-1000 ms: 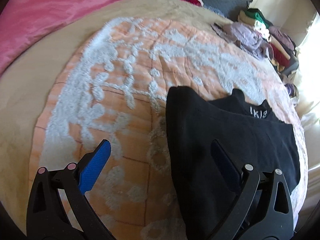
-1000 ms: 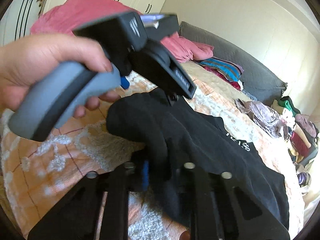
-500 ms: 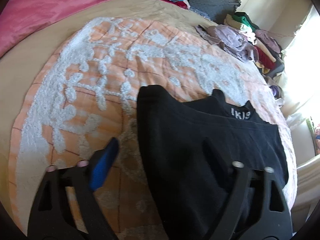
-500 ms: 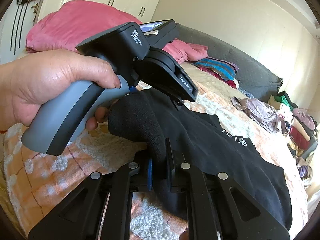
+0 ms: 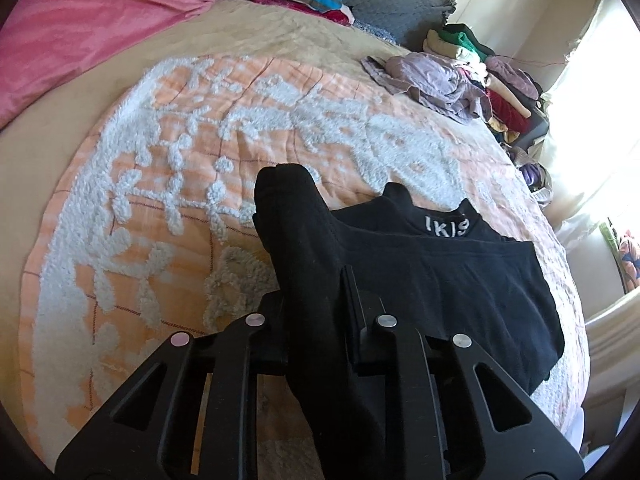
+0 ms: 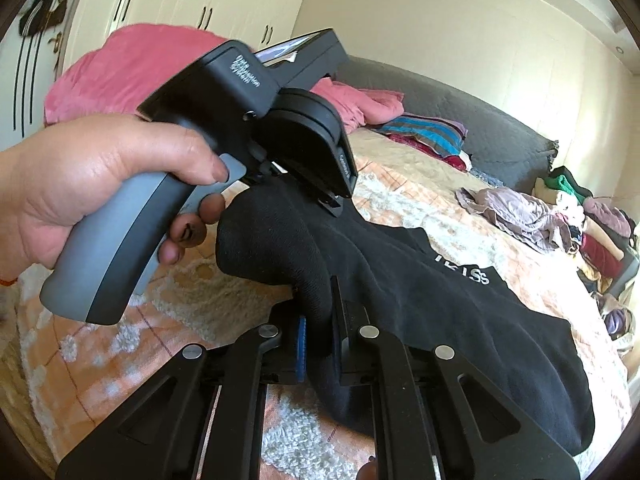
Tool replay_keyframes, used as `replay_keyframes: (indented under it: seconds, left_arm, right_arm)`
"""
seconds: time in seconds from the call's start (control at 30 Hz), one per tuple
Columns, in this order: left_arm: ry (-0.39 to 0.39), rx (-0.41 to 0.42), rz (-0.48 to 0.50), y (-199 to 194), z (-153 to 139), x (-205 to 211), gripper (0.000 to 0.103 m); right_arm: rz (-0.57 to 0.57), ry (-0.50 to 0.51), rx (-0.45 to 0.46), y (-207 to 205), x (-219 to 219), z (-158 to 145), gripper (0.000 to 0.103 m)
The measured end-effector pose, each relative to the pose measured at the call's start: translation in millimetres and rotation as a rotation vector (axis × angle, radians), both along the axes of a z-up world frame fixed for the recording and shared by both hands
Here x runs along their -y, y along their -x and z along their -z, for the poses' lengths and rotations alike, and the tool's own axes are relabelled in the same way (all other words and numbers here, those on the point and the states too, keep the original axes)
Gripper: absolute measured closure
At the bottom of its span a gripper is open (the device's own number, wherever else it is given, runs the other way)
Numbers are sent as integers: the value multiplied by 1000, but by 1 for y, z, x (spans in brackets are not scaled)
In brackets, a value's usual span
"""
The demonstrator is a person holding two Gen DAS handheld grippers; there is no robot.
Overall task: Fold small clothes
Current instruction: 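Grasp the folded shirt's side edge with the right gripper while the left grasps its corner, then lift the shirt's side edge with both grippers and fold it over the IKISS print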
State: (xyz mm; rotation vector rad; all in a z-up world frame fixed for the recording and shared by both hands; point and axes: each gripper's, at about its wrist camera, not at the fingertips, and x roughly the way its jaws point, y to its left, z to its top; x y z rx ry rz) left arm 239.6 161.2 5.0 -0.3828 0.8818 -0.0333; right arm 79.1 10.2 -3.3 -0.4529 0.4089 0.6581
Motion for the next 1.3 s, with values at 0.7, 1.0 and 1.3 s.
replay_keyframes:
  seconds: [0.7,1.0,1.3]
  left_arm:
    - [-26,44,4,14,-34,20,91]
    - [-48,51,3,16,-43,30,91]
    - [-65,55,11,14,-48,35,91]
  right_arm:
    - [54,-94,7,6,30,-21,96]
    - [62,-115,8,7,39,-26,96]
    - [72,-138,9,6,46,-31,96]
